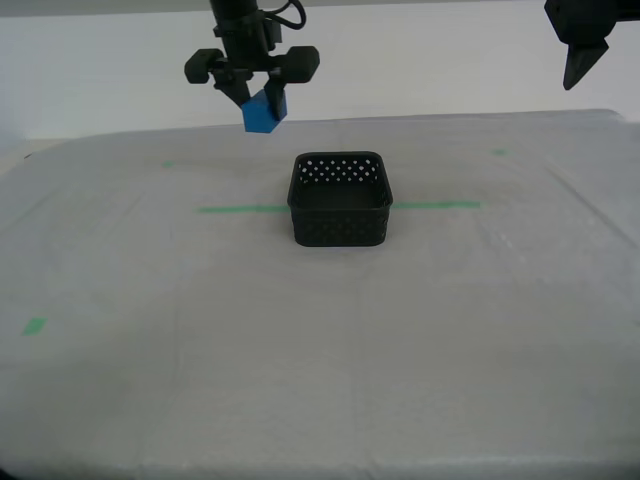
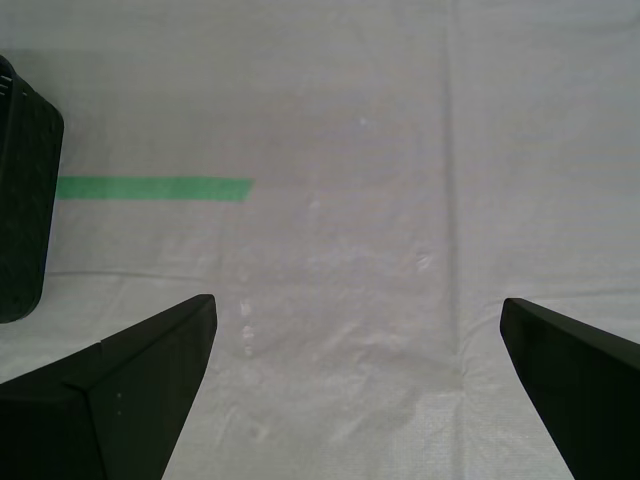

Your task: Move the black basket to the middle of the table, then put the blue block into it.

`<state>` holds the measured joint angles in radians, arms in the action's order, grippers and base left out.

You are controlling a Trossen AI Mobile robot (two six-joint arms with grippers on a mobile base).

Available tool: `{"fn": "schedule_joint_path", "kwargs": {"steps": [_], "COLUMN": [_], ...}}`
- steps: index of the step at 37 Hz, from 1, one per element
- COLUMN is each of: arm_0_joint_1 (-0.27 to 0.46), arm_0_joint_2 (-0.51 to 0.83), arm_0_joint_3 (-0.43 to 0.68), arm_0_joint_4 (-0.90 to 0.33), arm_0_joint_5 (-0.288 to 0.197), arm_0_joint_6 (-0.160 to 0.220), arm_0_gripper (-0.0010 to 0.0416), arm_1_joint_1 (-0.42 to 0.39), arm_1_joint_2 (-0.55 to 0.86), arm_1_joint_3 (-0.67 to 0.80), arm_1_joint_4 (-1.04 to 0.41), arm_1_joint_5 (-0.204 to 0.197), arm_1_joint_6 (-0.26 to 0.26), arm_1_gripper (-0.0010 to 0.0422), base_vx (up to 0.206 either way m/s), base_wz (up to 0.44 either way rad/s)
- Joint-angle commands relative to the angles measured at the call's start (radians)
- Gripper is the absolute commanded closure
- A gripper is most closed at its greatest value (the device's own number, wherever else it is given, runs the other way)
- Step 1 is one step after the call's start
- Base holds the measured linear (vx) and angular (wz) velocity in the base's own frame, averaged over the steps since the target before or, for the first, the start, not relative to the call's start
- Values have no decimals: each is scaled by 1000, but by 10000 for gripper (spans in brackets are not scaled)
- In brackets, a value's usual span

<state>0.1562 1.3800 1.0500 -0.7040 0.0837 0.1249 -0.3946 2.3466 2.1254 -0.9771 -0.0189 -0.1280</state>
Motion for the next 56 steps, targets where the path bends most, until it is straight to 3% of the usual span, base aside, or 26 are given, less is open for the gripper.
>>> {"fn": "schedule_joint_path", "kwargs": {"steps": [1,6,17,29,35,41,56], "arm_0_joint_1": [0,0,0,0,0,0,0], "arm_0_joint_2": [0,0,0,0,0,0,0], "arm_0_joint_3": [1,1,1,1,1,1,1], "arm_0_joint_4": [1,1,1,1,1,1,1], "arm_0_joint_5": [3,3,3,3,3,3,3], "arm_0_joint_6": [0,0,0,0,0,0,0], "arm_0_gripper": [7,7,7,7,7,7,7], "arm_1_joint_1": [-35,-92,-215,-273,-280,-288,-288], "arm_1_joint_2": [-2,-2,-2,-3,-3,-3,-3], "arm_1_joint_3": [1,1,-21,-162,-198,-215,-229], "arm_1_joint_4": [-1,-1,12,129,156,157,164], "arm_1_joint_5": [-4,-6,-84,-71,-70,-72,-80], "arm_1_joint_6": [-47,-104,-233,-330,-426,-483,-486], "arm_1_gripper": [413,413,413,413,412,412,408], "base_vx": [0,0,0,0,0,0,0], "base_wz": [0,0,0,0,0,0,0]}}
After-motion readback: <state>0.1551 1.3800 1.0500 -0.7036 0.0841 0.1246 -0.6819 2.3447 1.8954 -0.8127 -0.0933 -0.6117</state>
